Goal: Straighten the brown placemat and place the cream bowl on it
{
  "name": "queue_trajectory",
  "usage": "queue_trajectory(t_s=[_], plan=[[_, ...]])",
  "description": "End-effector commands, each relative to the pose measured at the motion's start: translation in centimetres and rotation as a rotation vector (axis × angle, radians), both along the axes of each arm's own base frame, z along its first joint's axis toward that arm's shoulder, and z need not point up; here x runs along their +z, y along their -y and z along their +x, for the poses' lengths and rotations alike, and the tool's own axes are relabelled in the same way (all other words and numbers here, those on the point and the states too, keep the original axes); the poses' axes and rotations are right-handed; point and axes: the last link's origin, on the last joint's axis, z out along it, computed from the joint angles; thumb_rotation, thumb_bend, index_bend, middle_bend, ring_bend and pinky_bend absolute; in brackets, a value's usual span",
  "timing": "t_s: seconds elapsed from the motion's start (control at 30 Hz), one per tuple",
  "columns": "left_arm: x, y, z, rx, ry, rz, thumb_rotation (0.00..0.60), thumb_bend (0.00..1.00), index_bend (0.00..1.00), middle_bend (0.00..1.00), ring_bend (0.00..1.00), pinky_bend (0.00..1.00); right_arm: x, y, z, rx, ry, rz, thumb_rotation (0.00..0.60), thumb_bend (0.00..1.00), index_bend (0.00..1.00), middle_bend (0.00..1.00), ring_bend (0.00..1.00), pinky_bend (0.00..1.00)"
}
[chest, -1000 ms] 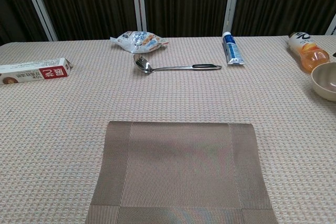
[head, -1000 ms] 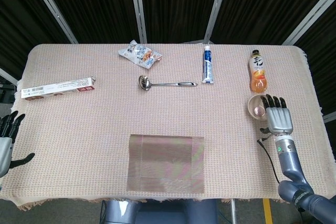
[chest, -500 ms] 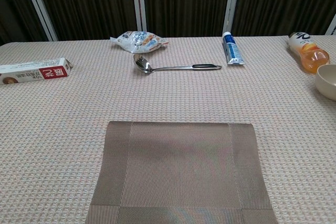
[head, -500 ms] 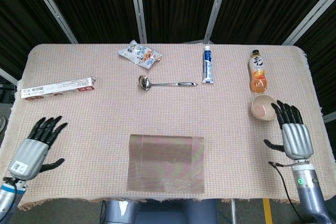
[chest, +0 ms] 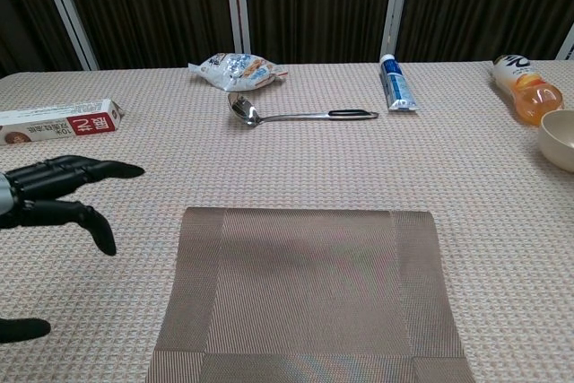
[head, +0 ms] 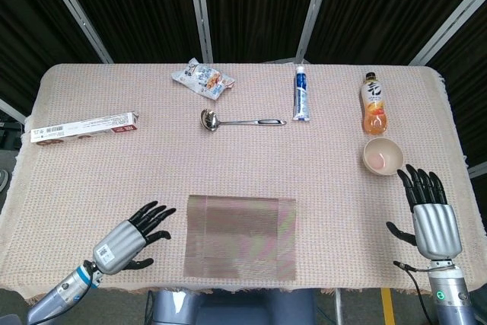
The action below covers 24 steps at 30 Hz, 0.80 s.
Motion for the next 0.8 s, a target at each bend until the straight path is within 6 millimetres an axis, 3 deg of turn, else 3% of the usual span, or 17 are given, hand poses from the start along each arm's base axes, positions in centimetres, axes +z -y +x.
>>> queue_trajectory(t_s=[0.03, 0.47, 0.8], plan=[[-1.6, 0.5, 0.4, -0.044, -0.008, -0.04, 0.6, 0.15, 0.37, 0.0, 0.0, 0.0, 0.0, 0.0, -0.1, 0.0, 0.001, -0.002, 0.6, 0.0, 0.0, 0.0, 0.0, 0.0], [-6.2, 2.3, -0.3, -0.096, -0.035, -0.107, 0.6, 0.21, 0.39, 0.0, 0.0, 0.0, 0.5, 0.3, -0.3, -0.001, 0.01, -0.014, 0.6, 0.0, 0.0, 0.0, 0.0, 0.0], [-7.8, 2.3, -0.1, -0.103, -0.037, -0.105, 0.6, 0.21, 0.39, 0.0, 0.0, 0.0, 0.7, 0.2, -0.2, 0.003, 0.012, -0.019, 0.6, 0.0, 0.0, 0.0, 0.0, 0.0]])
